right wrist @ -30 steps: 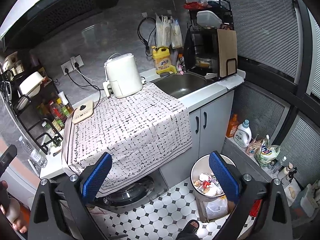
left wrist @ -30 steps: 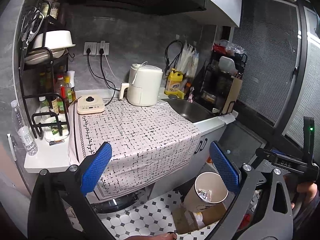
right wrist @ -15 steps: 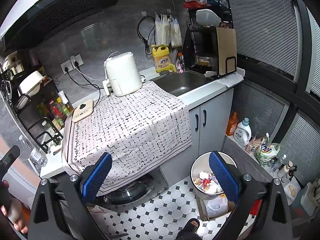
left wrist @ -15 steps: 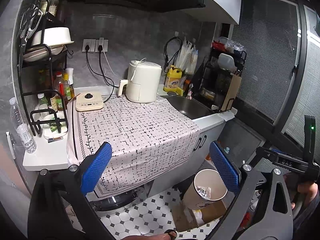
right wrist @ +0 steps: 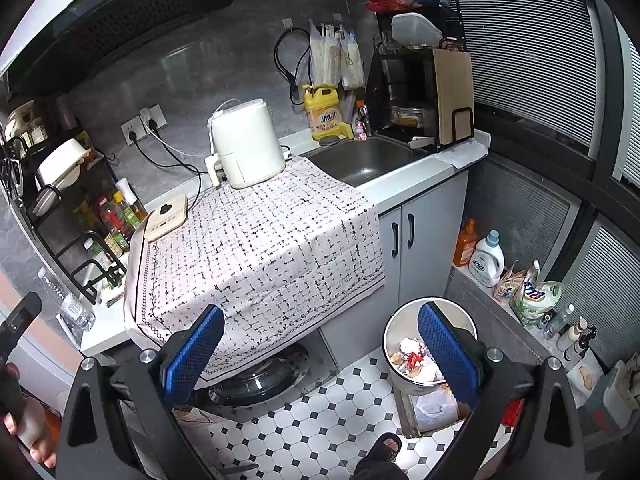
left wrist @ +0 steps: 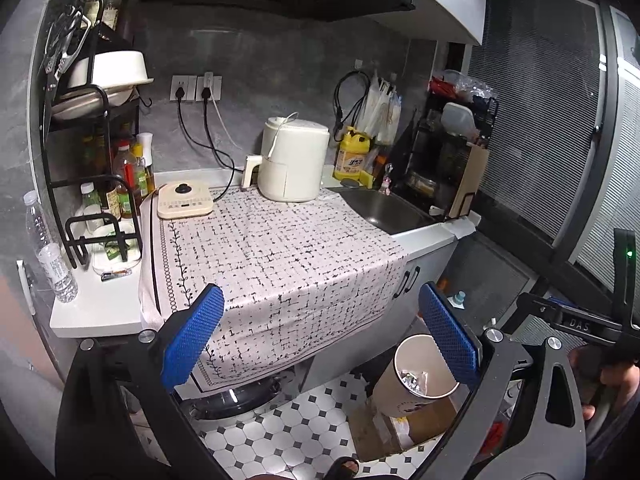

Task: Collect trash

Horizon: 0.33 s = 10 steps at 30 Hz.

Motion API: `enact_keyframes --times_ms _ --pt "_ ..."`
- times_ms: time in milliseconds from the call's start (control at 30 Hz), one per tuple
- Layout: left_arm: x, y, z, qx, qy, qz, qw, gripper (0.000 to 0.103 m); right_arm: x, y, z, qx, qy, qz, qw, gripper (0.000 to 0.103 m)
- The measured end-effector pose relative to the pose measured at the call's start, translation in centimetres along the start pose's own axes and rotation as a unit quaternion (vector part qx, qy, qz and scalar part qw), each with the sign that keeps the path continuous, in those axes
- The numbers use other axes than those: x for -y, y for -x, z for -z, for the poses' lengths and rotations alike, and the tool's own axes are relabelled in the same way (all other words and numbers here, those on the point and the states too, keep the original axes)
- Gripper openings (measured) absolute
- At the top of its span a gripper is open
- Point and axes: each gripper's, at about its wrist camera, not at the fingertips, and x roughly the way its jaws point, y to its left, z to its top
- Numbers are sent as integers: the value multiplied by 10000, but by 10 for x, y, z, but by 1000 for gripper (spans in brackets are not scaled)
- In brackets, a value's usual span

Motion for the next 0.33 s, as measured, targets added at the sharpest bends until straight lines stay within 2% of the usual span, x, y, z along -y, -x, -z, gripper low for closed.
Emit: enact_keyframes --times_ms 333 --pt "-2 -26 1 -283 54 82 9996 97 8 -16 -1 -219 -56 128 9997 95"
